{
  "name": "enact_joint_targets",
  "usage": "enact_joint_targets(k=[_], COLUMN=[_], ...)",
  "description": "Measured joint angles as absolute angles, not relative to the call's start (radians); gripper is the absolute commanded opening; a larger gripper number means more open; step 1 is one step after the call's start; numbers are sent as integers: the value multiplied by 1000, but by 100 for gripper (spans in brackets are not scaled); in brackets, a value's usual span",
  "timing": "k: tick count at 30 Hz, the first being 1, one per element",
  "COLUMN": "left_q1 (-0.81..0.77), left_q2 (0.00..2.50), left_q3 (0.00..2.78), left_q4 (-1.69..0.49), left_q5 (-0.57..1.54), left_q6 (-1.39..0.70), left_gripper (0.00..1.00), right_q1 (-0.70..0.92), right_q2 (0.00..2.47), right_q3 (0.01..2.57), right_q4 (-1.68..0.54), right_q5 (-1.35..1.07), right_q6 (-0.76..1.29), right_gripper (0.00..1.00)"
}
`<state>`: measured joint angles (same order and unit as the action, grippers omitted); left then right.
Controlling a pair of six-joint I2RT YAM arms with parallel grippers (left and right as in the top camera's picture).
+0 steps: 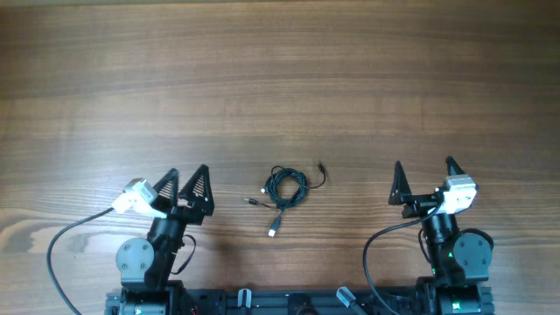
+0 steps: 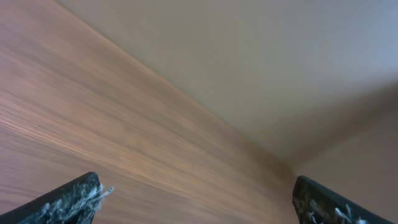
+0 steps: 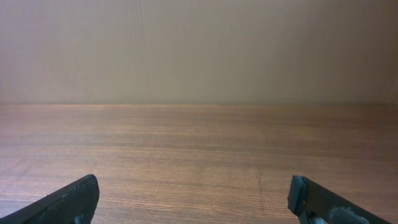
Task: Untangle cables
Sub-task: 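Reach the left gripper to the black cable bundle and grasp it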
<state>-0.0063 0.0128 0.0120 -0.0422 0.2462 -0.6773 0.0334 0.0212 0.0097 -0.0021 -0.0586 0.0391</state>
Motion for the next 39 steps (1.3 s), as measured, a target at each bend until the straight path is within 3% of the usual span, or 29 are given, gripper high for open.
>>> enact_joint_targets(k=[3, 9, 17, 21, 27, 28, 33, 36, 39], left_q1=[-6, -6, -37, -141, -365, -400, -493, -504, -506], left_q2=[13, 76, 540, 800, 1135, 1188, 1400, 1480, 1527], left_q3=[15, 224, 660, 783, 813, 813, 820, 818, 818], left_q4=[-62, -335, -652, -685, -559, -527, -463, -488, -499], left_q5=[309, 347, 350, 340, 339, 342, 345, 313, 240], left_q6=[-736, -715, -572, -520, -507, -506, -553, -663, -784], left_gripper=[99, 99, 100, 100, 100, 84, 62, 54, 53], right_q1=[33, 33, 33, 34, 34, 34, 34, 34, 34], right_q2=[21, 21, 22, 22, 22, 22, 22, 22, 22], right_q3=[10, 9, 8, 8, 8, 8, 8, 8, 8], right_q4=[-2, -2, -2, -2, -1, -1, -1, -1, -1], right_q5=[-59, -59, -59, -59, -59, -59, -59, -59, -59], right_q6=[39, 39, 39, 39, 39, 39, 39, 39, 39], right_gripper=[100, 100, 100, 100, 100, 100, 100, 100, 100])
